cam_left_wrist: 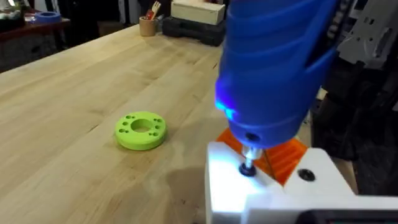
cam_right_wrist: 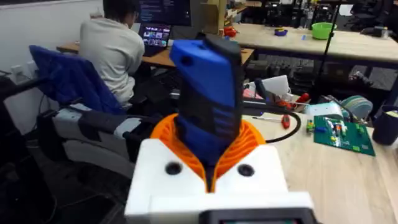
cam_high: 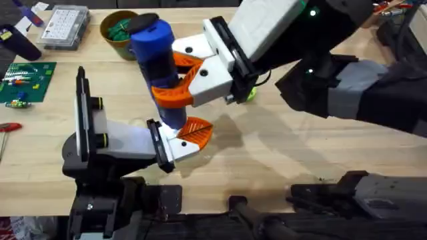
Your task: Pick up the gripper from the table and insert it into the empty holder that is missing its gripper. Then pick up a screw, insert it into the mounting hole, and use the screwdriver to tighten it. Finally, clean up the table by picking up the vegetable and placing it into the bucket.
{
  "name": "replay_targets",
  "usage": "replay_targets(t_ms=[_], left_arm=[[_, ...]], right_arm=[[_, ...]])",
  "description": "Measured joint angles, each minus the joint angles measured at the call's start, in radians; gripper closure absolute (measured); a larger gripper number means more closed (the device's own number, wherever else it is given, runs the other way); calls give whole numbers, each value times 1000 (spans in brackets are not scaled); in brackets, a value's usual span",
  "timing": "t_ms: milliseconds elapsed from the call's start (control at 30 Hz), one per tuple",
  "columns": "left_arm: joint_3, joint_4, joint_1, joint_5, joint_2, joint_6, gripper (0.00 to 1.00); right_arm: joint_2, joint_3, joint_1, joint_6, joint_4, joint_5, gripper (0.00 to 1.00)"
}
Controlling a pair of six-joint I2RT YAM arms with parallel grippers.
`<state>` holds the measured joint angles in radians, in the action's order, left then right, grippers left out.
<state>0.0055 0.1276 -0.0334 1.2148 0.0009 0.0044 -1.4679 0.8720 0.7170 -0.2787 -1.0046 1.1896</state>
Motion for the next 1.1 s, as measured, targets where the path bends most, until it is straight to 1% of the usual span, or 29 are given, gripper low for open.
replay_targets(t_ms=[400,567,667,733,767,800,900,933,967,1033,1100], left_arm=[[0,0,0,0,0,0,997],[0,0,0,0,0,0,997],[0,0,0,0,0,0,997],[0,0,0,0,0,0,997],[0,0,0,0,0,0,997],[0,0,0,0,0,0,997],[0,0,0,0,0,1,997],[0,0,0,-2,0,0,997],[0,0,0,-2,0,0,997],[0,0,0,-3,0,1,997],[0,0,0,-3,0,1,997]], right_arm=[[-7,0,0,-2,-37,1,992],[-7,1,5,-6,-43,-22,992],[-7,30,5,-25,-11,-25,992],[-9,89,1,-37,62,-23,992],[-11,128,-2,-40,105,-21,992],[-14,252,-18,-21,302,-20,992],[-14,366,-34,40,568,-25,992],[-14,400,-37,80,686,-38,992],[-14,443,-40,119,828,-60,992],[-15,508,-43,199,1050,-134,992],[-16,578,-45,306,1286,-257,992]])
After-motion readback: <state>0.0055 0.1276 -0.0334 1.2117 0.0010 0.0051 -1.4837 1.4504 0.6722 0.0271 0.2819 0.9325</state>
